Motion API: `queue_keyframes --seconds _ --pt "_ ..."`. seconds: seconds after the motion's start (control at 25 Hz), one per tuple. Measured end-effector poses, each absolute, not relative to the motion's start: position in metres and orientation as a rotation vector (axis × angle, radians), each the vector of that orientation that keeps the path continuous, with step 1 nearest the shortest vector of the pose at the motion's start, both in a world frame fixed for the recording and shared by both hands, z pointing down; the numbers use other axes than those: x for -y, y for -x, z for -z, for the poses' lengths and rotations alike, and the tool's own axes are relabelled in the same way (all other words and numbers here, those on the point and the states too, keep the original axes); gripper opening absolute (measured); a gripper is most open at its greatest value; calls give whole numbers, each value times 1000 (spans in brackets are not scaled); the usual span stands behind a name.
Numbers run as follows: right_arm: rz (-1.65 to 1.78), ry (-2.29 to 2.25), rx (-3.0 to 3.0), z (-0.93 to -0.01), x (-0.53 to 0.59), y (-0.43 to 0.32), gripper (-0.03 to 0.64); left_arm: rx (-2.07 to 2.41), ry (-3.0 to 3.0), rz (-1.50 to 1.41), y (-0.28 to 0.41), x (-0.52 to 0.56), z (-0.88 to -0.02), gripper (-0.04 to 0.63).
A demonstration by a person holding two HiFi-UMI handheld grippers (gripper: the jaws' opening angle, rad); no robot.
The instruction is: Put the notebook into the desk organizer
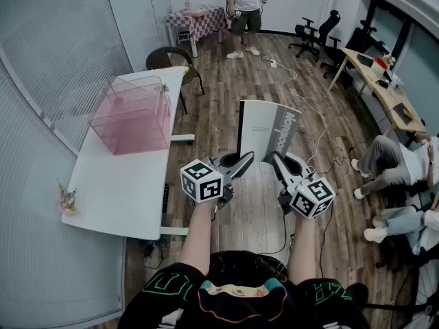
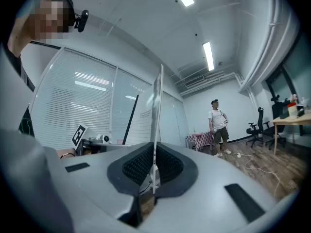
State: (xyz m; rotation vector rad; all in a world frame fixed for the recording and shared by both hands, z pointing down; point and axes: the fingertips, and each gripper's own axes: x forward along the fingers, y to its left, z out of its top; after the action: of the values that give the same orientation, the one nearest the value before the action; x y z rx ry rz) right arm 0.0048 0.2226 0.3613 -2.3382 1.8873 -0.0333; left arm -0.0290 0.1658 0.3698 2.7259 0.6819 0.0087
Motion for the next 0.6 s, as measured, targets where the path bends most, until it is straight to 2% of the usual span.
queue_keyframes --seconds 0.6 --pt "36 2376 -1873 -360 -229 -27 14 -657 -2739 9 8 -173 -369 5"
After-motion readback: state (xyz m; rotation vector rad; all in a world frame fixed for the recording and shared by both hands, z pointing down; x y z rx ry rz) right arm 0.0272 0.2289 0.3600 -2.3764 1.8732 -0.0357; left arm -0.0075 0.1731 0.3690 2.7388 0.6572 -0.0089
